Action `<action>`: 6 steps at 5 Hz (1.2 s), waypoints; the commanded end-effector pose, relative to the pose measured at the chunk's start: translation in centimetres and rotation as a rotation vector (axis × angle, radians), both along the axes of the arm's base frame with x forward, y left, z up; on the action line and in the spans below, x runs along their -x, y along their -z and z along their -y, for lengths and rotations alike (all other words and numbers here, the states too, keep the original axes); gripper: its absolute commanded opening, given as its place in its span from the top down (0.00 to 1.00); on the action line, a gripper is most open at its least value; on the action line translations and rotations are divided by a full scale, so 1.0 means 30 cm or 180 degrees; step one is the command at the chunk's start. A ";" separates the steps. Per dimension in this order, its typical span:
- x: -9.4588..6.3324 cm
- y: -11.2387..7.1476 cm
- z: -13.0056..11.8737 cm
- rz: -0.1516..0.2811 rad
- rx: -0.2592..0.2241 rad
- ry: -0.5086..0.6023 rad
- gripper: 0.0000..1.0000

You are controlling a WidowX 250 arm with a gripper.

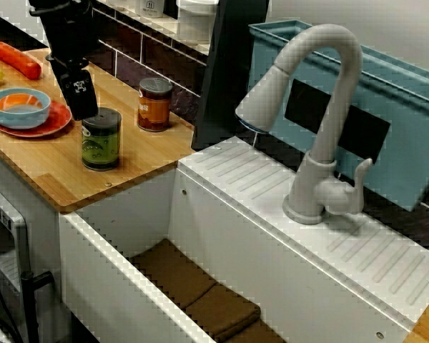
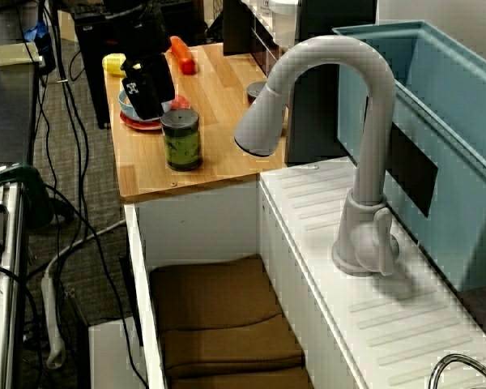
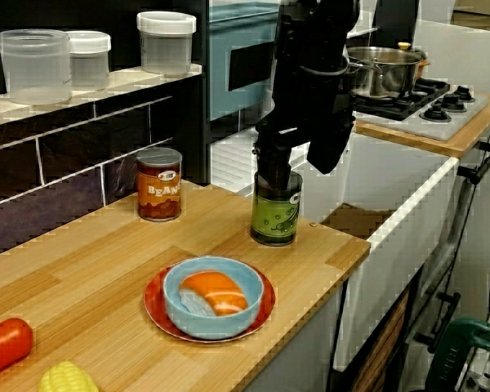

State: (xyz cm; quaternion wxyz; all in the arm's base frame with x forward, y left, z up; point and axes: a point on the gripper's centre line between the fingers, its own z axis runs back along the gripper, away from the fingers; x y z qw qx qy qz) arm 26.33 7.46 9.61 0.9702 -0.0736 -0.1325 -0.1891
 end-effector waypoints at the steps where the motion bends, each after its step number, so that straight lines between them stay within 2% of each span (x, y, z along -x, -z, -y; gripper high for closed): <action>1: -0.046 0.014 -0.007 0.0120 -0.0079 -0.0151 0.00; 2: -0.049 0.042 0.002 0.0113 -0.0111 -0.0222 0.00; 6: -0.056 0.061 0.002 0.0069 -0.0074 -0.0320 0.00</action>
